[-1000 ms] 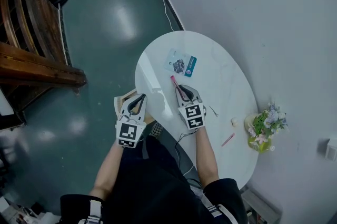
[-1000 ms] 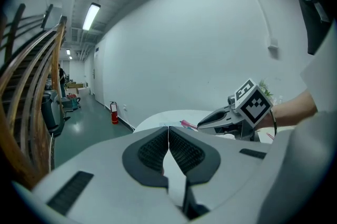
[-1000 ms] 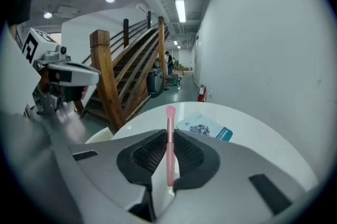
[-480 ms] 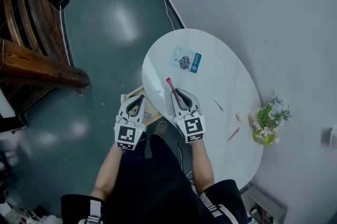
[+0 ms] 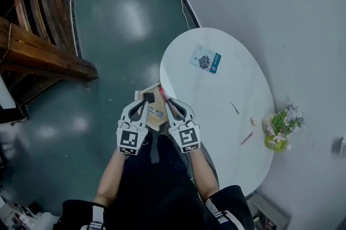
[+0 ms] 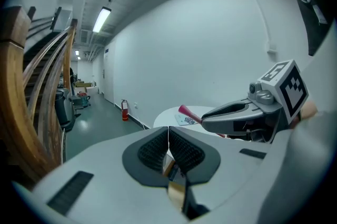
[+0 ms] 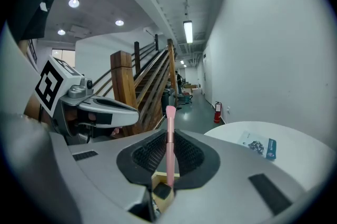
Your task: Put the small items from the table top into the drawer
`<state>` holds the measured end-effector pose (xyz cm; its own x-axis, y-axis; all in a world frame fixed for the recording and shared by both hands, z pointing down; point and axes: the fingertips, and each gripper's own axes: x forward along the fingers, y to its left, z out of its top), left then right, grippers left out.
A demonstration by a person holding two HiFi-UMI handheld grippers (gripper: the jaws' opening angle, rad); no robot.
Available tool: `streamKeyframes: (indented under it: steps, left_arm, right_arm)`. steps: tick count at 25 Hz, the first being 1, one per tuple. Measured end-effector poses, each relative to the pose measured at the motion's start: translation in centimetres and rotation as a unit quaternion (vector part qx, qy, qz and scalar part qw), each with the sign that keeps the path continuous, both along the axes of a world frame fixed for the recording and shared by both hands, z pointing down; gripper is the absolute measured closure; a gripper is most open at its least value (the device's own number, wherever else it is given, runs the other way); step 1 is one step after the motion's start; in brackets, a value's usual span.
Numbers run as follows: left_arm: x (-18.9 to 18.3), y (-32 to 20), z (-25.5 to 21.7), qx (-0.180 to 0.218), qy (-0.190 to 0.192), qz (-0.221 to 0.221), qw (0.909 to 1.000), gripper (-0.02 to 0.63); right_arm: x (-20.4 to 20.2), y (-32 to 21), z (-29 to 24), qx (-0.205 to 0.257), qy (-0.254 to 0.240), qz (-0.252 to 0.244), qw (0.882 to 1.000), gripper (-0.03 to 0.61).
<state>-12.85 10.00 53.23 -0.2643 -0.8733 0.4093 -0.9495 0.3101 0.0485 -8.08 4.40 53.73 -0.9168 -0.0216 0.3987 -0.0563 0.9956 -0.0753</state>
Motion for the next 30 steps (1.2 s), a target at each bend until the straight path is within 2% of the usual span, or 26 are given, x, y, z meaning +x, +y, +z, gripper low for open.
streamKeyframes:
  steps: [7,15,24,30]
  left_arm:
    - [-1.1,3.1,4.0,-0.023,0.023,-0.015,0.9994,0.594]
    - [-1.5,4.6,9.9,-0.043,0.058,-0.023,0.9971,0.594]
    - [-2.3,5.4,14.9,-0.057,0.081,-0.035,0.9945,0.594]
    - [-2.9,5.7,16.8,-0.063,0.092,-0.046,0.9927,0.594]
  right_arm:
    - [-1.4,3.8,6.1,-0.017,0.041,-0.027,0.999,0.515]
    - [-2.4,5.7,14.8,-0.029,0.097,-0.038,0.994,0.515]
    - [-2.8,6.2,25.5,-0.046,0.178,-0.055,0.981,0.515]
    - [-3.7,6.0,30.4,-0.052,0.218,-0.063,0.973,0.515]
